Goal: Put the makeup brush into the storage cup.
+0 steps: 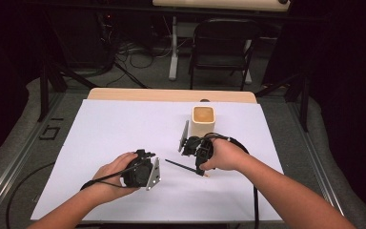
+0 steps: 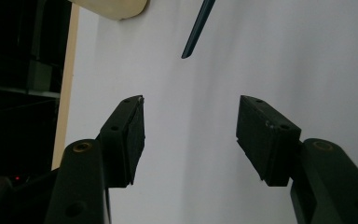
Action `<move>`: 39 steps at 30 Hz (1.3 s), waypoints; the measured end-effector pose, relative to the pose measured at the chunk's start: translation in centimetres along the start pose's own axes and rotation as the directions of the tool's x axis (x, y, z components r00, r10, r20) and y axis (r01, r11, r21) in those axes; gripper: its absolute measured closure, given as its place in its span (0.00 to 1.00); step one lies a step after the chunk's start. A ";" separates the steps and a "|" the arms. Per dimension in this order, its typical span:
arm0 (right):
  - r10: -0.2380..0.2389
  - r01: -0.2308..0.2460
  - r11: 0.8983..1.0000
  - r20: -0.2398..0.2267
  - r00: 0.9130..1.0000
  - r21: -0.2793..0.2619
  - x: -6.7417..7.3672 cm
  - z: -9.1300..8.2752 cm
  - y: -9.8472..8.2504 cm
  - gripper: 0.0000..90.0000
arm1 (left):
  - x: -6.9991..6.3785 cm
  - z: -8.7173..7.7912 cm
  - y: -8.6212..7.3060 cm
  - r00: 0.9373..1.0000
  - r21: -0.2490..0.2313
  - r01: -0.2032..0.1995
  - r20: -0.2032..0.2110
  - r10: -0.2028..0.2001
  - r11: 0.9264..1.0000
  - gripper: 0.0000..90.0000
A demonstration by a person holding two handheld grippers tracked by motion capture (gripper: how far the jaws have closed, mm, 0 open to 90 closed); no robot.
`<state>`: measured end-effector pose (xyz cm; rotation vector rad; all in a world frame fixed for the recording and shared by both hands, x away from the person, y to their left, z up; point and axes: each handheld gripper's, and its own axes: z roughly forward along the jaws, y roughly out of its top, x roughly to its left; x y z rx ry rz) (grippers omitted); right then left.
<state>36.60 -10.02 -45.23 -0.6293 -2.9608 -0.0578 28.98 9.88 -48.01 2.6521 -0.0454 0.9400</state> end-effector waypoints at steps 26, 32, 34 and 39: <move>-0.073 0.073 0.997 -0.028 0.997 0.002 1.9 -0.1 2.4 0.93 | -2.3 1.1 1.8 0.971 0.001 -0.210 -0.120 0.208 0.978 0.64; -0.093 0.093 0.996 -0.036 0.995 -0.004 2.3 -0.1 2.4 0.93 | -2.7 1.6 1.9 0.968 0.005 -0.228 -0.111 0.227 0.974 0.68; -0.093 0.093 0.996 -0.041 0.995 -0.003 2.4 -0.1 2.4 0.93 | -2.8 1.7 1.9 0.967 0.005 -0.229 -0.112 0.228 0.973 0.70; -0.098 0.098 0.995 -0.044 0.994 -0.004 2.6 -0.2 2.4 0.93 | -2.8 2.1 1.9 0.970 0.010 -0.223 -0.096 0.223 0.975 0.73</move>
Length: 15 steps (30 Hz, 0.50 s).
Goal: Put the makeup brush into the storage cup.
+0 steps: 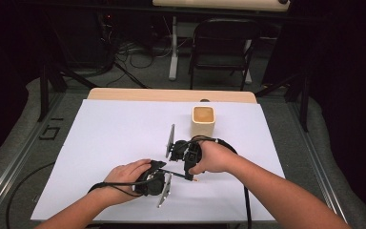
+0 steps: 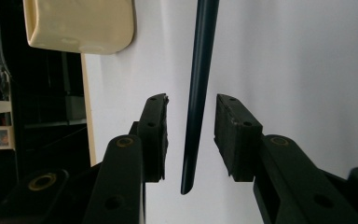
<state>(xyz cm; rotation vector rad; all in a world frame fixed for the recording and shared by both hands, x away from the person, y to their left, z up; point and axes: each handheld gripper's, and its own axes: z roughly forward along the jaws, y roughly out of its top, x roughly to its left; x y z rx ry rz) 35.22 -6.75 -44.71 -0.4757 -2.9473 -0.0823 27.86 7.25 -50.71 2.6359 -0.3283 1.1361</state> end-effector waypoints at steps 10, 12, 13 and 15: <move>-0.013 0.013 1.000 -0.005 1.000 0.000 0.3 0.1 0.1 0.93 | 0.1 0.1 0.0 1.000 0.013 -0.009 0.013 0.008 1.000 0.91; -0.014 0.014 1.000 -0.006 1.000 -0.001 0.3 0.1 0.1 0.93 | 0.0 0.1 0.0 1.000 0.021 -0.026 0.012 0.025 0.999 0.92; -0.015 0.015 1.000 -0.005 1.000 -0.001 0.3 0.1 0.1 0.93 | -0.1 0.2 0.0 1.000 0.016 -0.028 0.007 0.028 0.999 0.93; -0.016 0.016 1.000 -0.006 1.000 0.000 0.3 0.1 0.1 0.93 | -0.2 0.2 0.0 0.999 0.019 -0.045 0.006 0.045 0.999 0.94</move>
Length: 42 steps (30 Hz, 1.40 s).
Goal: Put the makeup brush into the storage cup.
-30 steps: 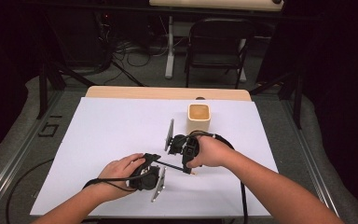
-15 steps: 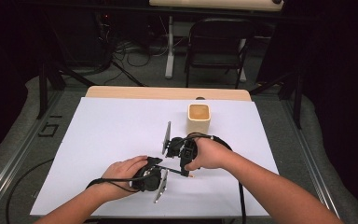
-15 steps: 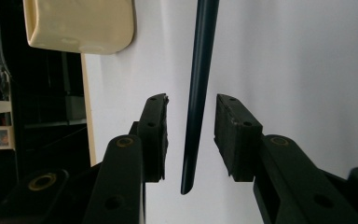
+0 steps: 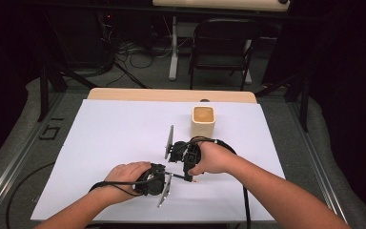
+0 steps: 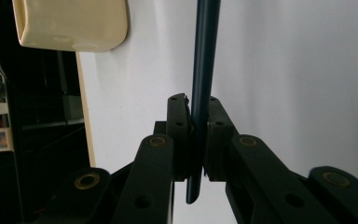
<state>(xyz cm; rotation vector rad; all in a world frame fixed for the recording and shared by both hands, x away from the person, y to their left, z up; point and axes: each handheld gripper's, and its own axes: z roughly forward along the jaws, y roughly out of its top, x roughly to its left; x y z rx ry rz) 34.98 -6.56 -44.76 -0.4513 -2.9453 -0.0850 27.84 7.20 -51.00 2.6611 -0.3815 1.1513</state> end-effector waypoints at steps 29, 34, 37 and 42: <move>0.071 -0.056 0.976 0.067 0.995 -0.210 -1.2 -2.1 -2.8 0.49 | 1.0 -0.1 -1.6 0.983 0.030 0.180 0.042 -0.181 0.983 0.94; 0.085 -0.056 0.957 0.090 0.992 -0.283 -1.1 -2.6 -3.6 0.45 | 1.9 0.0 -2.5 0.969 0.055 0.228 0.091 -0.232 0.972 0.94; 0.102 -0.066 0.950 0.104 0.989 -0.304 -1.3 -2.9 -4.0 0.44 | 1.9 0.2 -3.0 0.928 0.011 0.354 0.121 -0.353 0.935 0.94; 0.136 -0.090 0.935 0.110 0.985 -0.344 -1.7 -2.9 -4.6 0.44 | 2.4 0.3 -3.9 0.887 -0.005 0.441 0.158 -0.434 0.898 0.94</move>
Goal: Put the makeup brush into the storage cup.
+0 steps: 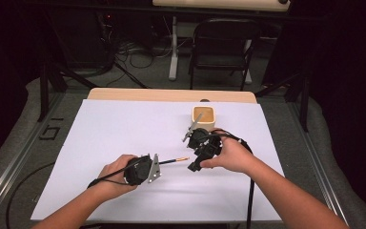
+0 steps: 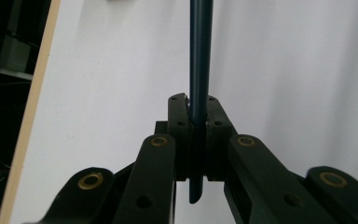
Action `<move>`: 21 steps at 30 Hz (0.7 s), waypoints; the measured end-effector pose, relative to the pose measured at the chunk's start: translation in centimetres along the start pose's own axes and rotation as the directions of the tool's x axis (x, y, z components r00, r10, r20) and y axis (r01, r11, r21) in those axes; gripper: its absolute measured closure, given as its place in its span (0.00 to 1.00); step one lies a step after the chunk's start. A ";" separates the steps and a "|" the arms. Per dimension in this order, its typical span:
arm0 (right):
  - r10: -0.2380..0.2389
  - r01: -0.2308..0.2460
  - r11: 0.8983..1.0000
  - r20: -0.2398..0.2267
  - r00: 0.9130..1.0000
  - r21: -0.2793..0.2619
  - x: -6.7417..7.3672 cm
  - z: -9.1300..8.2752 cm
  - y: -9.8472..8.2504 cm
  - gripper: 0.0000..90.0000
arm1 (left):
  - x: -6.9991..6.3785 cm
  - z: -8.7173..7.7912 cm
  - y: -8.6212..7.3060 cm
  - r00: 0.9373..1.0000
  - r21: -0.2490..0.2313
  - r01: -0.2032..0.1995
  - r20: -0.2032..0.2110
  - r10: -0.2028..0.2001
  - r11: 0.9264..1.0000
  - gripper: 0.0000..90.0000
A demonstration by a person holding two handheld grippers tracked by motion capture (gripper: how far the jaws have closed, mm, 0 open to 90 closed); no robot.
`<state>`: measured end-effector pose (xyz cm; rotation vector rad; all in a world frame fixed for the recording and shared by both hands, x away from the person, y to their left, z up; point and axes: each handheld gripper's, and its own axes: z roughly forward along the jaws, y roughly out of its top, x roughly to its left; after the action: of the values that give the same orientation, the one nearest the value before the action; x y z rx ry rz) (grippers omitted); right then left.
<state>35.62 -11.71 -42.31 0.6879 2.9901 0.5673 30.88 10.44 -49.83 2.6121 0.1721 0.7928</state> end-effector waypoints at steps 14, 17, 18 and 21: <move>0.076 -0.074 0.992 0.013 0.997 -0.100 -0.6 -0.1 -1.3 0.42 | 0.8 -0.1 -2.1 0.961 -0.106 0.260 0.130 -0.245 0.960 0.94; 0.092 -0.090 0.989 0.009 0.996 -0.117 -0.7 0.2 -1.5 0.42 | 1.1 -0.1 -2.4 0.935 -0.136 0.337 0.167 -0.314 0.932 0.94; 0.095 -0.093 0.988 0.011 0.995 -0.122 -0.8 0.2 -1.6 0.42 | 1.1 0.0 -2.5 0.926 -0.149 0.360 0.178 -0.333 0.921 0.94; 0.116 -0.113 0.983 0.007 0.993 -0.146 -0.8 0.3 -1.7 0.44 | 1.3 0.2 -2.7 0.896 -0.169 0.427 0.214 -0.390 0.888 0.94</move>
<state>35.65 -13.39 -43.24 0.8519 2.8725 0.7723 32.04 13.09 -50.45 2.3082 0.5389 0.4042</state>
